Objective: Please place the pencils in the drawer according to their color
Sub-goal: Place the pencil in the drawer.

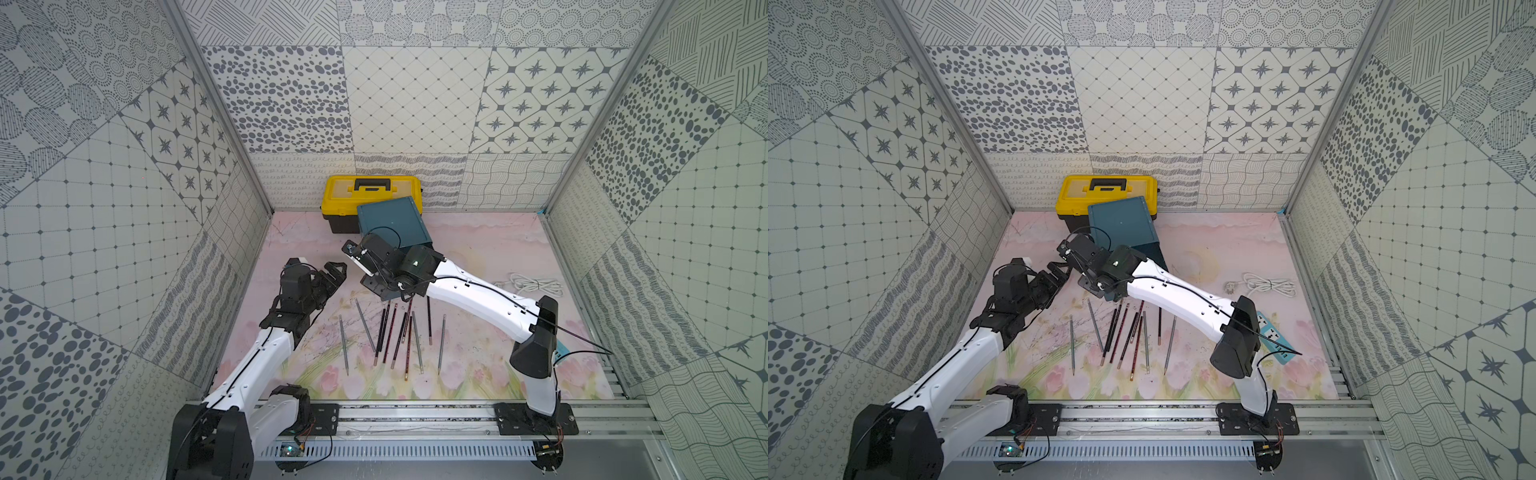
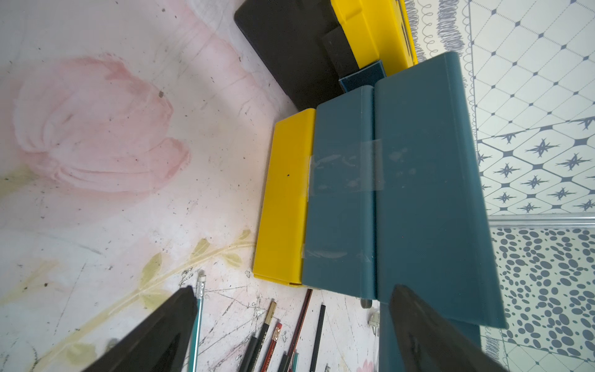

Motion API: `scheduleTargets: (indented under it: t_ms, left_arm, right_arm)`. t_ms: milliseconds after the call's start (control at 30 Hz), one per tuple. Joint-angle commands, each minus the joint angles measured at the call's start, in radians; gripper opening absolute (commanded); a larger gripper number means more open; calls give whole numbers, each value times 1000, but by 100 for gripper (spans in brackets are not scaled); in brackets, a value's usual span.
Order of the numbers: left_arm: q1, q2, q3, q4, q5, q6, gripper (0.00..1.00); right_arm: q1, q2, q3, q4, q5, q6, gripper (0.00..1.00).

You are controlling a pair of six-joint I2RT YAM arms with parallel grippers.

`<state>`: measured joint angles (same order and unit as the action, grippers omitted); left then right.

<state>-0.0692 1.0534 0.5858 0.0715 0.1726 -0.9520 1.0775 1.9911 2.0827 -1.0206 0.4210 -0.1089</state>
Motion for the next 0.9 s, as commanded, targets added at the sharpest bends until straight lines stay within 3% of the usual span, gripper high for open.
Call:
scheduleTargets:
  t_ms: [0,300,633,867]
  left_arm:
    - [5,5,-1,26,5,17,99]
    - [3,13,-3,28,5,17,99]
    - [4,13,-3,31,6,16,99]
    - [4,8,-3,27,3,21,99]
  right_arm:
    - [-11,21,34,9,21,1,62]
    - [-24,26,39,8,-12,16,62]
    - [-85,15,46,9,-18,61,50]
    - [-101,35,83,13,-25,74,49]
